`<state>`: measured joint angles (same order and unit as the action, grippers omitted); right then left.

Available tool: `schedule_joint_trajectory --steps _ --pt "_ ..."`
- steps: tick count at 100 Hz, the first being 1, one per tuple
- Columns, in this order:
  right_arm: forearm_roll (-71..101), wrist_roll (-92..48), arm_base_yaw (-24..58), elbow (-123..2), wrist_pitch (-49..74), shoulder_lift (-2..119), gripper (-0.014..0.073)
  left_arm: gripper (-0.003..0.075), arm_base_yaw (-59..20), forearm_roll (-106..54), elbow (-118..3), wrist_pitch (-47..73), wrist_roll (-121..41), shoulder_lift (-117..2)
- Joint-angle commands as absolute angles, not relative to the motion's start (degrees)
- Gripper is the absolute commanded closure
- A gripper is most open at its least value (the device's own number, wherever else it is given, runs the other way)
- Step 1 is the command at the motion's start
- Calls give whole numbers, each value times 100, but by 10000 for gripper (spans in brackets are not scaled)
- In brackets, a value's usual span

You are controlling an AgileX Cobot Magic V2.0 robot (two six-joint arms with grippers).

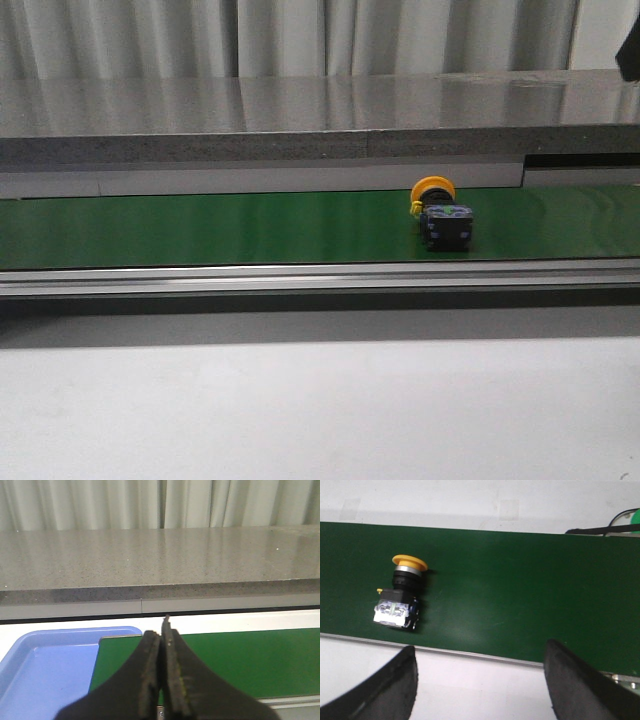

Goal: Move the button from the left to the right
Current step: 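Lower the right gripper onto the button and close it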

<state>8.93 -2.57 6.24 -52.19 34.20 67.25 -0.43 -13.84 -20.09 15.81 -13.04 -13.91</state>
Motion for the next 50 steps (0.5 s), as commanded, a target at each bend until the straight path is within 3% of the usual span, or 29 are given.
schedule_joint_trajectory --steps 1,50 --pt "951 -380 756 -5534 3063 7001 60 740 -83 -1463 -2173 1175 -1300 -1456" --pt "839 -401 1298 -5884 2515 8366 60 740 -83 -1463 -2173 1175 -1300 -1456"
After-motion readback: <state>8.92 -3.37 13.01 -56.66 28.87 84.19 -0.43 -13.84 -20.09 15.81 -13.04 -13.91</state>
